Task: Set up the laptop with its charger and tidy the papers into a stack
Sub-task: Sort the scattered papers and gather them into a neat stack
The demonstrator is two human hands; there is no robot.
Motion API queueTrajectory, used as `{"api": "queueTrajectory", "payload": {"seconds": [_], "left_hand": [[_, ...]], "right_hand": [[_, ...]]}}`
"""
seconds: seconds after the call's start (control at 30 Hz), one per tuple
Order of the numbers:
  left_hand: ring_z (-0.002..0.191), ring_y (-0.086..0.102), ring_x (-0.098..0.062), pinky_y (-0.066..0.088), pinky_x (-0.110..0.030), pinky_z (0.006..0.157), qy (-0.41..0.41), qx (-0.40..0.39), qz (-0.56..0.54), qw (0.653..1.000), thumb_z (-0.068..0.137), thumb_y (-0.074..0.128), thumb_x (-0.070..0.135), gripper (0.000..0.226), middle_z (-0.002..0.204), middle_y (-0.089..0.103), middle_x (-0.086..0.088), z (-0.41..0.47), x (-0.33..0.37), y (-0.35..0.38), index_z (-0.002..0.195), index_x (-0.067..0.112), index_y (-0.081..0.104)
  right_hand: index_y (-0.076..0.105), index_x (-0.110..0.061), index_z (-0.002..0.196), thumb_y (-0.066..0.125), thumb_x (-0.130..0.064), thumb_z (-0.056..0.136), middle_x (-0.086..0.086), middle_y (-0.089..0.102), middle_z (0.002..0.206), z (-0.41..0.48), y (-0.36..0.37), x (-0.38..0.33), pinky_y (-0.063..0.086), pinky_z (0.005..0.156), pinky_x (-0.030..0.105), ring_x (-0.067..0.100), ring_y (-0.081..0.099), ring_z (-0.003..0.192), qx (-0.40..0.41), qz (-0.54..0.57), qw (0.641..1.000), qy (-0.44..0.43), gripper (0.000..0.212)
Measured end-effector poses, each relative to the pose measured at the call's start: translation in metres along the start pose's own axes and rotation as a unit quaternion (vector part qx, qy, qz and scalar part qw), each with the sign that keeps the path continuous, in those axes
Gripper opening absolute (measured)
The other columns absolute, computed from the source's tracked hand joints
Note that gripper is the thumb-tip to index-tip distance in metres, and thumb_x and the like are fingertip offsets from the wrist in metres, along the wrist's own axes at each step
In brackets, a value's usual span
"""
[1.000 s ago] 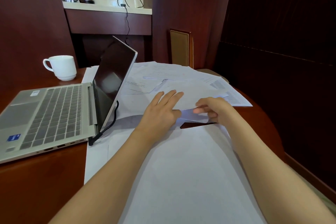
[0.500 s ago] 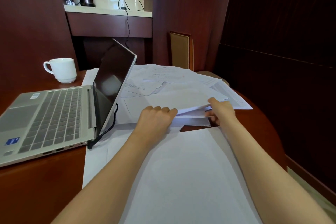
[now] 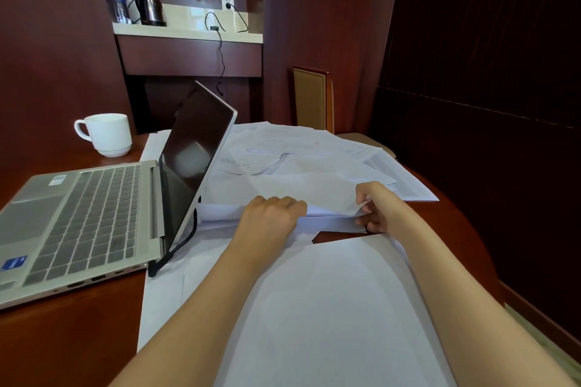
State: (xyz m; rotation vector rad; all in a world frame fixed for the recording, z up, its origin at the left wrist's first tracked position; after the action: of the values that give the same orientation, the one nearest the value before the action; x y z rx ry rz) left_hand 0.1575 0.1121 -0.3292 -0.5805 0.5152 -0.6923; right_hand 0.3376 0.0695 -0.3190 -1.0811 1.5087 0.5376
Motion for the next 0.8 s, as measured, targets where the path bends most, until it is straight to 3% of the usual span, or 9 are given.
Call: {"api": "queueTrajectory", "payload": {"seconds": [0.1,0.17,0.27,0.4,0.47,0.53,0.6,0.7,0.8], "left_hand": [[0.033,0.045,-0.019,0.026,-0.015,0.038,-0.079,0.048,-0.042,0.995,0.038,0.082,0.002,0.064,0.049,0.056,0.006,-0.002,-0.005,-0.005,0.089,0.024,0.050],[0.035,0.048,-0.020,0.030,-0.016,0.035,-0.114,0.108,-0.075,0.985,0.058,0.074,0.006,0.056,0.054,0.062,0.008,0.001,-0.008,-0.014,0.103,0.026,0.047],[0.038,0.050,-0.020,0.036,-0.017,0.038,-0.116,0.163,-0.097,0.975,0.067,0.065,0.009,0.046,0.056,0.063,0.007,0.008,-0.007,-0.025,0.103,0.031,0.046],[0.060,0.058,-0.025,0.046,-0.027,0.054,-0.197,0.152,-0.213,0.945,0.088,0.052,0.022,0.019,0.076,0.069,0.003,0.020,-0.010,-0.041,0.105,0.029,0.057],[0.074,0.056,-0.013,0.044,-0.027,0.069,-0.263,0.141,-0.310,0.903,0.092,0.054,0.022,0.018,0.087,0.068,0.010,0.027,-0.013,-0.051,0.106,0.024,0.065],[0.081,0.053,0.004,0.038,-0.008,0.073,-0.288,0.167,-0.379,0.863,0.091,0.058,0.017,0.016,0.086,0.062,0.027,0.034,-0.015,-0.061,0.100,0.028,0.065],[0.082,0.054,0.012,0.038,-0.002,0.076,-0.312,0.199,-0.443,0.817,0.088,0.060,0.012,0.022,0.083,0.059,0.032,0.041,-0.018,-0.071,0.091,0.034,0.060],[0.092,0.061,-0.003,0.047,-0.017,0.083,-0.339,0.246,-0.528,0.739,0.087,0.060,0.004,0.032,0.091,0.064,0.019,0.046,-0.023,-0.076,0.084,0.036,0.057],[0.088,0.064,-0.002,0.048,-0.013,0.075,-0.362,0.279,-0.562,0.690,0.086,0.061,0.002,0.031,0.092,0.066,0.014,0.046,-0.029,-0.079,0.087,0.033,0.056]], "right_hand": [[0.052,-0.015,0.076,0.047,-0.021,0.089,0.006,0.056,0.080,0.001,0.000,-0.010,0.040,0.053,0.026,0.021,0.054,0.064,0.036,0.155,0.986,-0.047,0.015],[0.055,-0.015,0.091,0.041,-0.032,0.097,0.007,0.061,0.093,0.001,-0.003,-0.017,0.045,0.060,0.029,0.022,0.059,0.075,0.060,0.301,0.949,-0.077,0.023],[0.049,-0.013,0.122,0.038,-0.027,0.099,0.012,0.058,0.118,0.005,-0.006,-0.015,0.051,0.073,0.034,0.028,0.061,0.095,0.043,0.393,0.915,-0.079,0.030],[0.038,-0.015,0.137,0.050,0.007,0.085,0.011,0.046,0.137,0.014,-0.003,-0.010,0.044,0.094,0.038,0.029,0.048,0.121,0.041,0.220,0.970,-0.099,0.057],[0.034,-0.021,0.140,0.062,0.003,0.082,0.006,0.043,0.139,0.014,0.000,-0.011,0.039,0.099,0.039,0.026,0.044,0.126,0.009,0.177,0.976,-0.130,0.069],[0.027,-0.024,0.143,0.069,-0.006,0.081,0.002,0.041,0.140,0.012,0.001,-0.012,0.035,0.103,0.040,0.025,0.042,0.128,-0.015,0.176,0.972,-0.153,0.077],[0.022,-0.024,0.145,0.071,-0.011,0.080,0.002,0.040,0.141,0.011,-0.001,-0.013,0.033,0.106,0.044,0.024,0.042,0.128,-0.012,0.198,0.967,-0.160,0.082],[0.034,-0.023,0.139,0.069,-0.018,0.082,0.001,0.048,0.132,0.009,-0.007,-0.013,0.035,0.107,0.045,0.020,0.046,0.120,-0.003,0.220,0.959,-0.178,0.067],[0.057,-0.022,0.110,0.066,-0.021,0.085,-0.003,0.062,0.109,0.002,-0.009,-0.018,0.040,0.102,0.040,0.017,0.057,0.109,-0.004,0.199,0.955,-0.219,0.027]]}}
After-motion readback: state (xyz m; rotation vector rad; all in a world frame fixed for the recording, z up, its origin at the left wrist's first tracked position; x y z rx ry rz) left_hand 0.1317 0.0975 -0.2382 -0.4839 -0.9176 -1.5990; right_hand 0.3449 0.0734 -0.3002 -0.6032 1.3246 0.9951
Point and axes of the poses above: each hand's wrist, its own z-axis towards the middle knuckle, its own y-axis out of the palm, x = y × z, the point moved 3 cm from there along z, towards the middle knuckle
